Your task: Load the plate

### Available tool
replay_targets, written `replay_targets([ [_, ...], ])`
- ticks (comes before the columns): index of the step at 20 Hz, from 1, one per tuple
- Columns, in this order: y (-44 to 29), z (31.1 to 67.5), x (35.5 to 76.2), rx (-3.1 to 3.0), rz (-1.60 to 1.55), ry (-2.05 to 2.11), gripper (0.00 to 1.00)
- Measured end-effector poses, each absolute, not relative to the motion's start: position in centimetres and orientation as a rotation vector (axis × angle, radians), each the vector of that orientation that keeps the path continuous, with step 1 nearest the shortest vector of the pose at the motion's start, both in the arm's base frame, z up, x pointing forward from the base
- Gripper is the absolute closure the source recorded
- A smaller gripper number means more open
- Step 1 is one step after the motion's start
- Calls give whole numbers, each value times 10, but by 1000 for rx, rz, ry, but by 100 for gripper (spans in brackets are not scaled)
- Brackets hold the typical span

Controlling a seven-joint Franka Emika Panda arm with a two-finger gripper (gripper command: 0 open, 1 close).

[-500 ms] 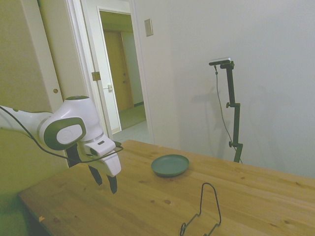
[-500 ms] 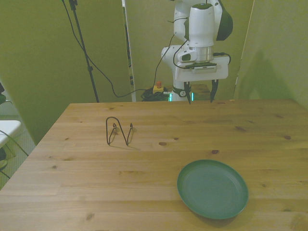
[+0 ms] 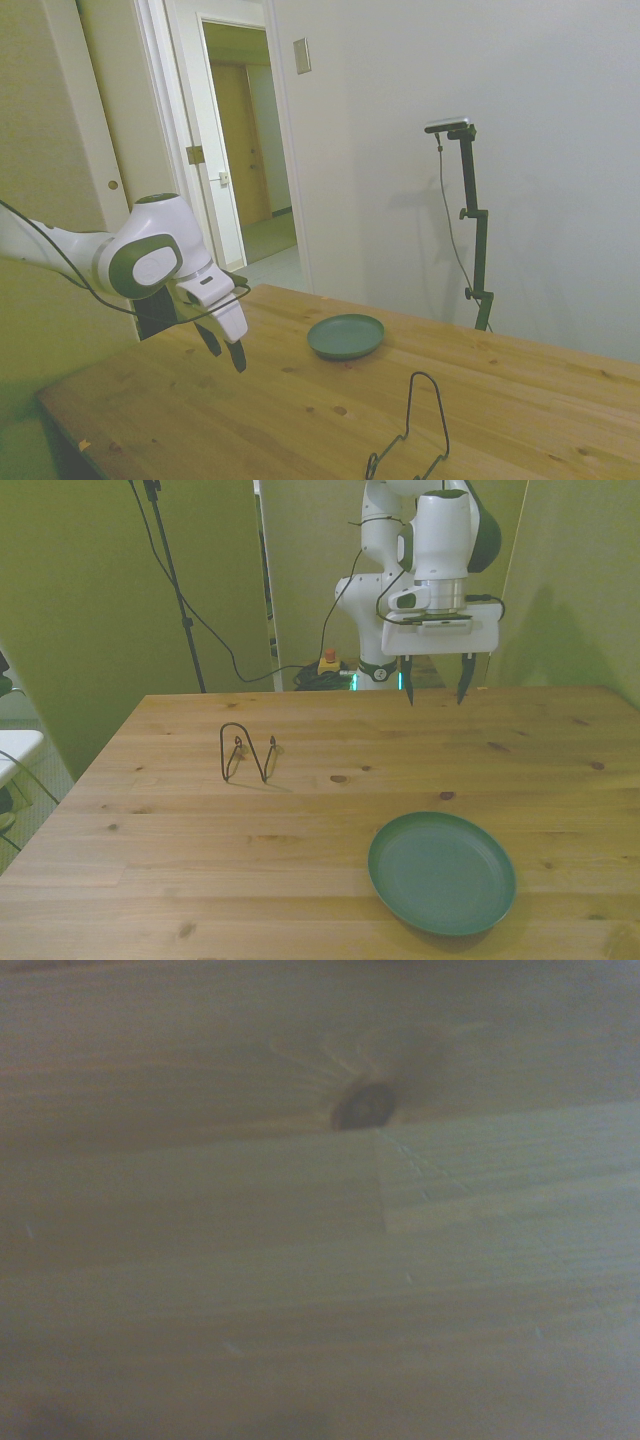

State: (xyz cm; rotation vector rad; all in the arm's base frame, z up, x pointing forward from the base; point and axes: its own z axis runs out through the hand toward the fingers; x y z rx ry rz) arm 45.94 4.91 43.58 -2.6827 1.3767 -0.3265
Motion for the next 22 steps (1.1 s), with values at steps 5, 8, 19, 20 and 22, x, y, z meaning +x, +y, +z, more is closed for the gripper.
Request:
replay_targets([
  [5,70,440,522,-2623,-387,1480,0],
  [8,74,438,558,-2595,-413,1522,0],
  [19,72,440,599,-2568,-440,1551,0],
  [20,75,440,604,-2564,-447,1555,0],
  [22,83,437,617,-2564,-481,1569,0],
])
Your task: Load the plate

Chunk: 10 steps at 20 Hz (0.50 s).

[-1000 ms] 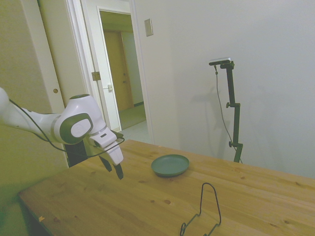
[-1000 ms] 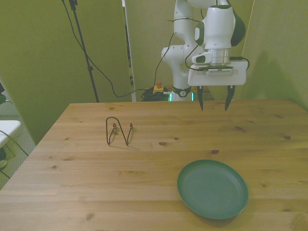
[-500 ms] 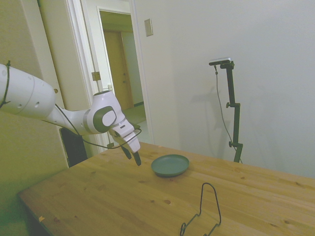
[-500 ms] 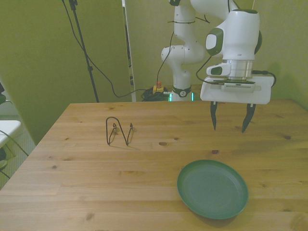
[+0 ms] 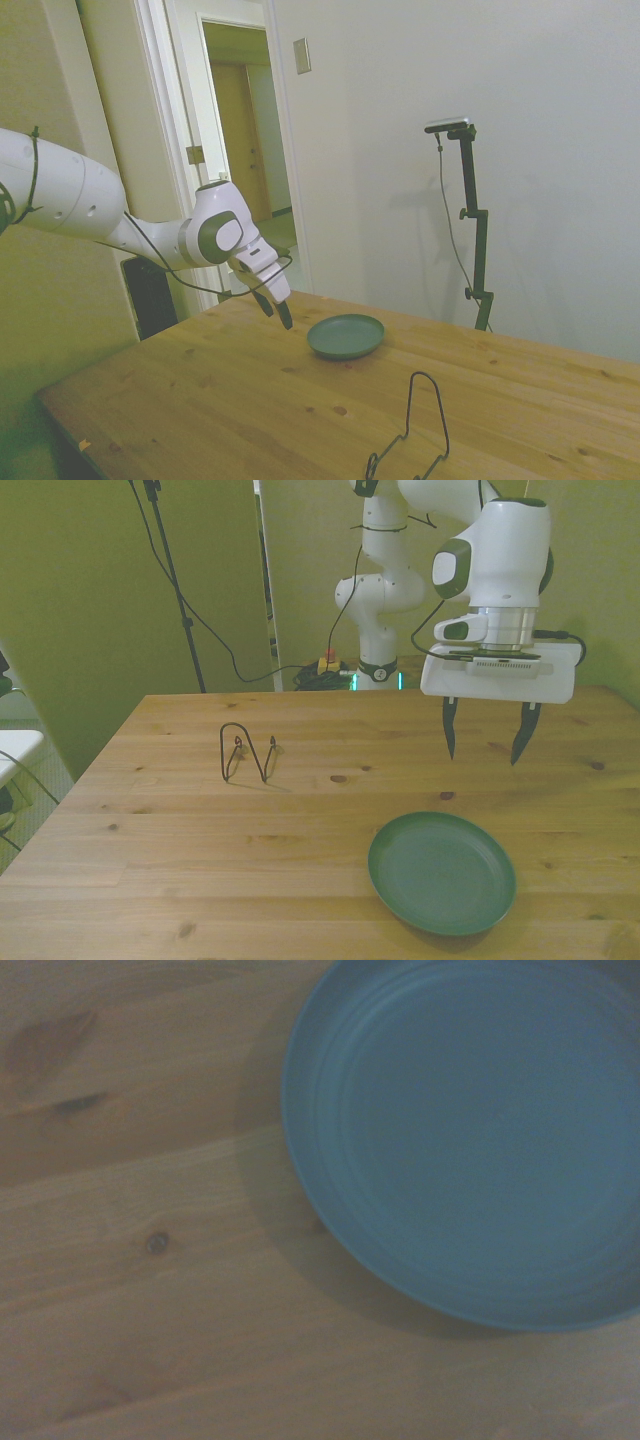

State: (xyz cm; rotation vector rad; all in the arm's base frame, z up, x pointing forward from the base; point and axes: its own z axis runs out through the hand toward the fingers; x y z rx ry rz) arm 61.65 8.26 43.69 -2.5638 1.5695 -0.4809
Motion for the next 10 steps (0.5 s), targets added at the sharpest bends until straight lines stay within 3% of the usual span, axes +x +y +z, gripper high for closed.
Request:
replay_targets([
  [10,128,412,697,-2667,-632,1626,0],
])
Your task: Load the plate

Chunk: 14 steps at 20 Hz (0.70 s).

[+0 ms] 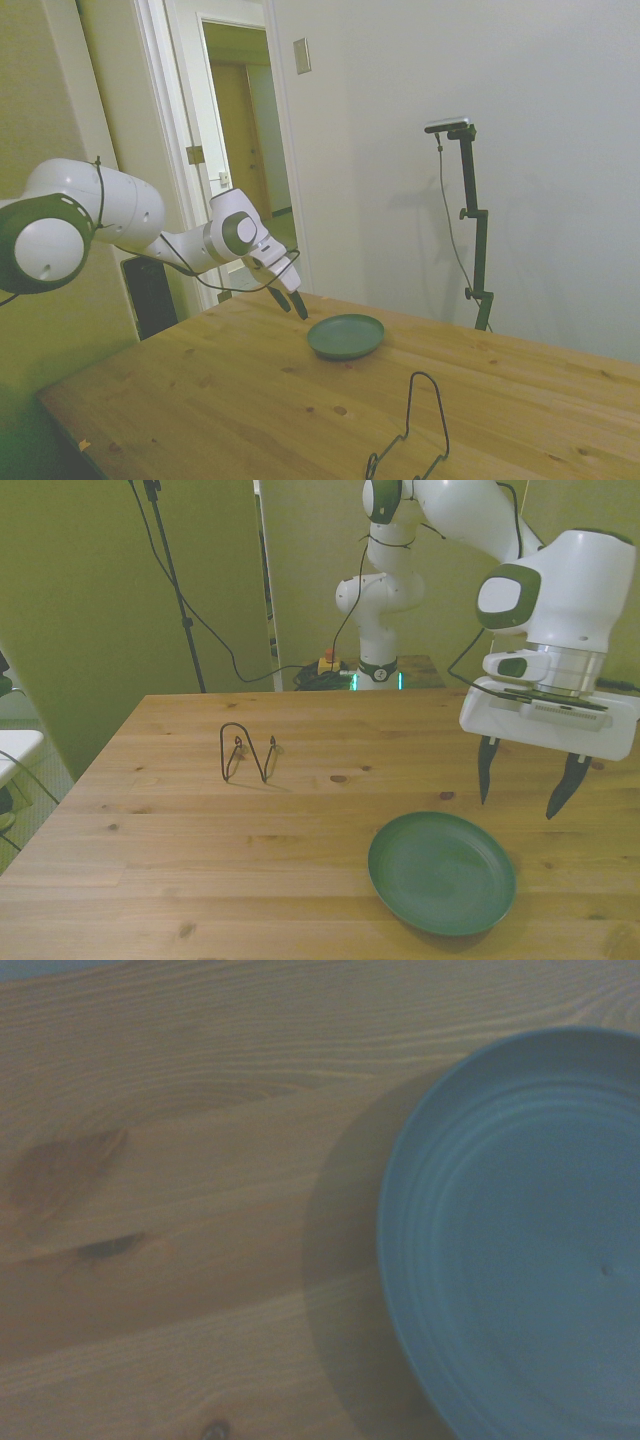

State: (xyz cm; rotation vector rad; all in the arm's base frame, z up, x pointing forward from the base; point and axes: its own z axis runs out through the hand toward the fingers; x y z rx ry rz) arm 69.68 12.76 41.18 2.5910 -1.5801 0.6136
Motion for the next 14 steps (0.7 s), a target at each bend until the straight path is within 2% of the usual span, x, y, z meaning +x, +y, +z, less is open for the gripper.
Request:
replay_targets([
  [6,125,382,725,2526,648,-1516,0],
  [13,123,369,727,2495,632,-1492,0],
  [14,122,366,727,2492,630,-1490,100],
])
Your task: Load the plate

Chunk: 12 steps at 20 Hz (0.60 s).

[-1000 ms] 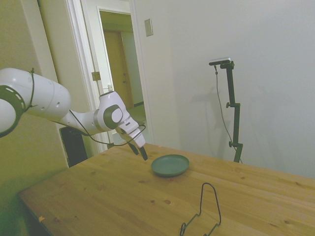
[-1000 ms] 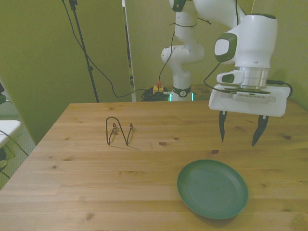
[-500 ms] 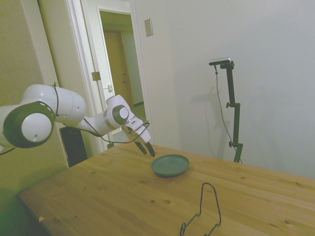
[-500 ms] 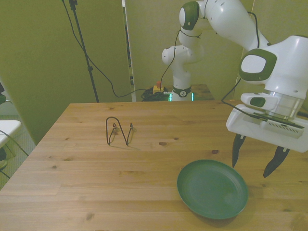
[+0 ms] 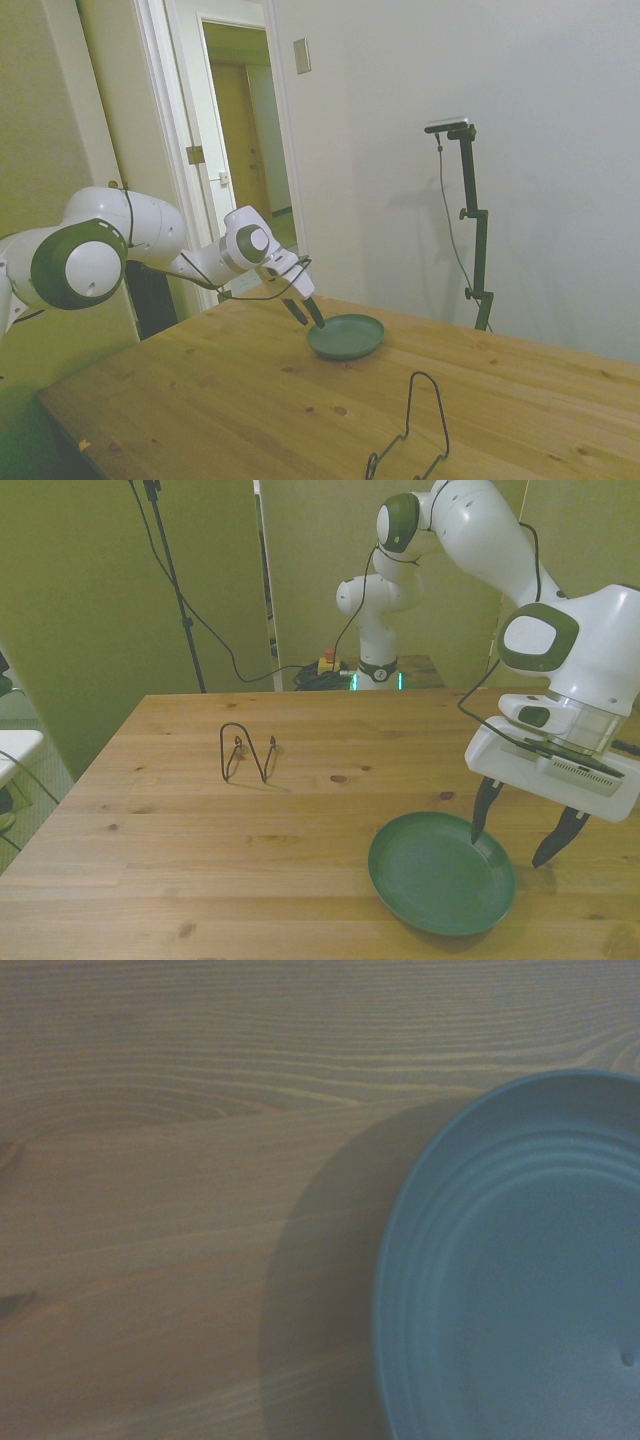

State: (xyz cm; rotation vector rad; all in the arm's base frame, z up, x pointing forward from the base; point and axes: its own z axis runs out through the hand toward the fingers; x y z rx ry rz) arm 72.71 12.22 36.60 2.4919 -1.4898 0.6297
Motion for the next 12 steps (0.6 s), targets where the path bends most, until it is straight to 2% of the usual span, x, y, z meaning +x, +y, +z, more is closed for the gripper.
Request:
replay_targets([
  [12,113,355,730,2467,626,-1485,100],
])
